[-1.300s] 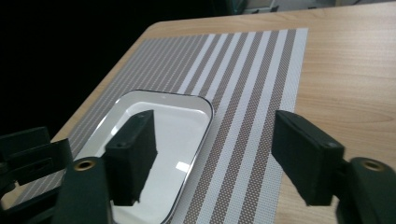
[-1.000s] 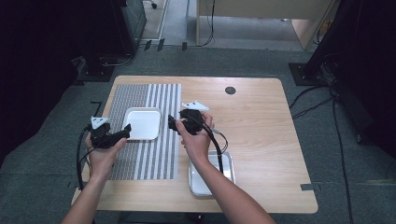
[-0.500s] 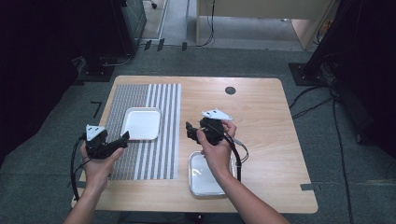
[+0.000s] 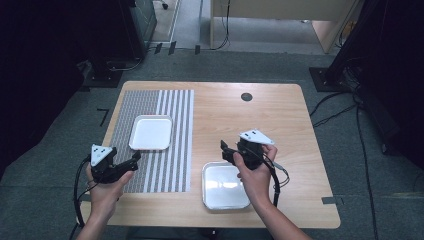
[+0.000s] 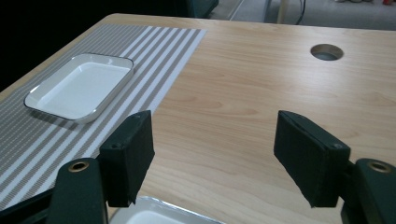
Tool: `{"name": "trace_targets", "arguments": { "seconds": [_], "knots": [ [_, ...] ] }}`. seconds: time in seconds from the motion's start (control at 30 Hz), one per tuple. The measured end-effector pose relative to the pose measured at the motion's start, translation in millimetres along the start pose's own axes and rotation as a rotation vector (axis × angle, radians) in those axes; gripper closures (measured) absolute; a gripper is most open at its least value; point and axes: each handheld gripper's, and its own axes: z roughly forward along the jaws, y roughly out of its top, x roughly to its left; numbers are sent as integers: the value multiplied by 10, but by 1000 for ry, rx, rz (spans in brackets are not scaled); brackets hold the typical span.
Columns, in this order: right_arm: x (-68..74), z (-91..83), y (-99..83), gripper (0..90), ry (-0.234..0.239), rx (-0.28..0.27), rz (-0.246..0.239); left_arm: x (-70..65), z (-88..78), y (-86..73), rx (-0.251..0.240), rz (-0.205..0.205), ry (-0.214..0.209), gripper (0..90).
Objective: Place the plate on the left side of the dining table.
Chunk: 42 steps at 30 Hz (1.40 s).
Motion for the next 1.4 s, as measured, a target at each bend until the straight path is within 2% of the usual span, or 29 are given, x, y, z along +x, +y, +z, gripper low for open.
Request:
{"name": "trace_targets", "arguments": {
  "seconds": [0.07, 0.13, 0.17, 0.23, 0.27, 0.3, 0.37, 0.4, 0.5, 0.57, 0.6, 0.63, 0.67, 0.7, 0.73, 0.93, 0.97, 1.07, 1.2, 1.3, 1.33, 1.4],
  "knots": [
    [-129, -120, -88, 289, -14, -1, 5, 3, -43, -49, -9, -5, -5, 143],
    [-165, -149, -112, 289, -17, -2, 7, 8, -78, -94, -16, -8, -7, 143],
    [-270, -227, -174, 289, -24, 0, 16, 16, -99, -120, -16, -9, -7, 143],
    [-376, -309, -234, 289, -38, -4, 22, 47, -154, -196, -18, -6, -6, 143],
    [-376, -309, -234, 289, -38, -4, 22, 47, -154, -196, -18, -6, -6, 144],
    [-474, -393, -296, 289, -55, -13, 27, 80, -191, -242, -21, -7, -6, 143],
    [-521, -435, -327, 290, -63, -15, 32, 102, -211, -263, -20, -9, -6, 144],
    [-607, -514, -393, 289, -73, -18, 42, 147, -251, -311, -25, -14, 2, 144],
    [-685, -590, -460, 290, -95, -21, 39, 194, -286, -367, -23, -22, 7, 145],
    [-812, -697, -561, 290, -122, -27, 43, 234, -306, -430, -16, -15, 20, 145],
    [-854, -730, -597, 289, -133, -28, 47, 280, -313, -489, -4, -9, 40, 145],
    [-854, -730, -597, 289, -133, -28, 47, 280, -313, -489, -4, -9, 40, 146],
    [-938, -784, -676, 289, -162, -29, 52, 304, -314, -516, 1, -3, 53, 147],
    [-938, -784, -676, 289, -162, -29, 52, 329, -313, -541, 6, 0, 64, 147],
    [-1024, -827, -769, 288, -191, -30, 53, 380, -318, -579, 16, -12, 72, 149],
    [-1268, -918, -1005, 289, -237, -16, 94, 479, -338, -661, 41, -14, 93, 160],
    [-1313, -933, -1046, 289, -244, -13, 103, 522, -338, -698, 54, -21, 110, 162],
    [-1392, -961, -1127, 289, -264, -7, 110, 560, -343, -730, 58, -23, 120, 171],
    [-1552, -1008, -1304, 284, -278, 12, 108, 620, -370, -774, 52, 4, 130, 170],
    [-1624, -1009, -1367, 280, -281, 31, 116, 657, -379, -803, 62, -5, 125, 170],
    [-1695, -1004, -1416, 273, -290, 52, 116, 671, -371, -833, 78, 7, 127, 170],
    [-1750, -1002, -1465, 273, -313, 64, 101, 679, -357, -848, 92, 16, 130, 170]
  ]
}}
